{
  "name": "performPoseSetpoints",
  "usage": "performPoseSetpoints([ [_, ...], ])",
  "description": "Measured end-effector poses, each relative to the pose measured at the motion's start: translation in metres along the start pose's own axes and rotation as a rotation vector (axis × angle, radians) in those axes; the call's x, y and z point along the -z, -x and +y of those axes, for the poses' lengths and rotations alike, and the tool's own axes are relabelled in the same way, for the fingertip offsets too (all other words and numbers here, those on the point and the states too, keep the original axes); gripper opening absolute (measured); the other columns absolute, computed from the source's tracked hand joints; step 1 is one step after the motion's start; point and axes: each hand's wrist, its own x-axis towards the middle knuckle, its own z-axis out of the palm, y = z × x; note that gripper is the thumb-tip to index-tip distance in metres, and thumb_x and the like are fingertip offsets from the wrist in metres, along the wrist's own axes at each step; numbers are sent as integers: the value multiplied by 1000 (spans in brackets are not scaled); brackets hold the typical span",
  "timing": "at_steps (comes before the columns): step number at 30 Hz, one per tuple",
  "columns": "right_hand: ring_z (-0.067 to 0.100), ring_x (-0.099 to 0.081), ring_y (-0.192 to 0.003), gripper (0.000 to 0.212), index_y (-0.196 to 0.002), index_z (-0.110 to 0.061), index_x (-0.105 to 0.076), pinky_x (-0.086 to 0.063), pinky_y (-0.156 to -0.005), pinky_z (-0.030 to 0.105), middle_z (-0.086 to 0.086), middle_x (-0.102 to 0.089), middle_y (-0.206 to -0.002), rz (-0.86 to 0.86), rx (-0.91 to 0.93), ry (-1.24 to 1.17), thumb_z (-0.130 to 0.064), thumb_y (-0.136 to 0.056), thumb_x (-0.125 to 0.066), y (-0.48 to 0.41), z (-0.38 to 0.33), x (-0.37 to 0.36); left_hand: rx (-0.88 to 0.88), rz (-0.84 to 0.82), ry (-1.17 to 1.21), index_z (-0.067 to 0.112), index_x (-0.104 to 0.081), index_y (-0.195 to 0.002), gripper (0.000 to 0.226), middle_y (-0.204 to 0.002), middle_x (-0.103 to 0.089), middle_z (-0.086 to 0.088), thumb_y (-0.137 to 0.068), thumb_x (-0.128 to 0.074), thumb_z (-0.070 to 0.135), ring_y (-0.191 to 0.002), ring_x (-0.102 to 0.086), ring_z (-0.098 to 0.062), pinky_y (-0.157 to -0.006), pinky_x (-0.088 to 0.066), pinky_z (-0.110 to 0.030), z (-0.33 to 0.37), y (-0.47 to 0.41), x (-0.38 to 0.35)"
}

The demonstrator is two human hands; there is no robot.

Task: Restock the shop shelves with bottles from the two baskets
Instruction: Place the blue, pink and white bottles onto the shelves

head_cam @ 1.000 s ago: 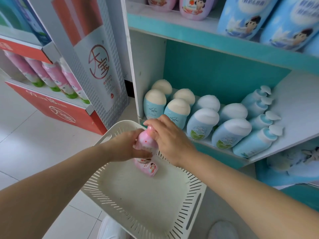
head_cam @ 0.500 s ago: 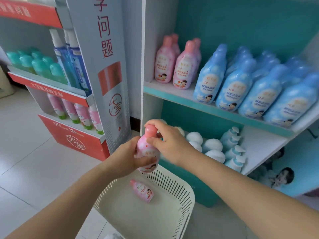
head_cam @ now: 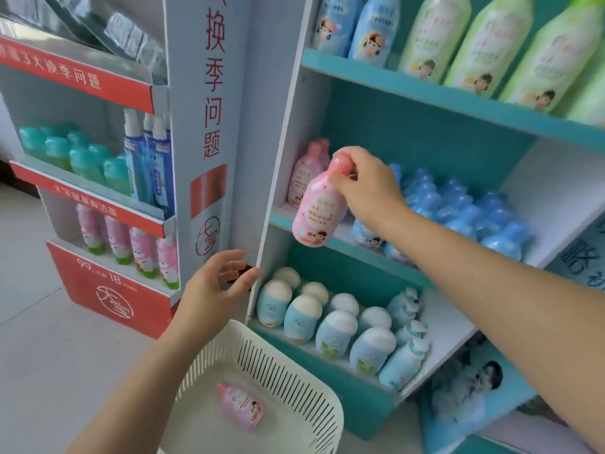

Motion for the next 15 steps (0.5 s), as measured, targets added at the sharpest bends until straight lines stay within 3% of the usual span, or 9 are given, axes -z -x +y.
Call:
performPoseSetpoints([
  [3,14,-46,-90,23,-113,-19,-57,-32,-73,20,1,-60,-115,100,-20,87,-19,-91,-51,-27,-5,7,-13,5,-50,26,-55,-118,36,-104,-63,7,-83,-64,32,-98,-59,-9,-90,-46,-28,-4,-4,2],
  [6,15,-43,-89,23,-113,-17,-56,-31,-73,22,4,-58,-118,120,-63,186,-19,-92,-47,-46,-2,0,-20,8,-76,25,-56,-120,38,-104,-62,9,-84,-64,33,-99,-59,-8,-91,-45,-25,-4,-6,1],
  [11,25,-52,-109,27,-118,-15,-55,-28,-71,22,9,-56,-123,89,-147,320,-20,-96,-40,-60,16,-16,-71,-20,-151,26,-54,-122,39,-105,-57,14,-85,-62,36,-101,-54,-4,-90,-40,-21,-2,-10,-3],
  [15,31,-52,-111,28,-119,-8,-54,-32,-74,25,15,-56,-124,35,-152,371,-14,-96,-39,-66,27,-24,-71,-51,-160,28,-53,-123,41,-107,-58,14,-85,-61,38,-102,-54,-3,-91,-41,-22,-5,-16,-7],
])
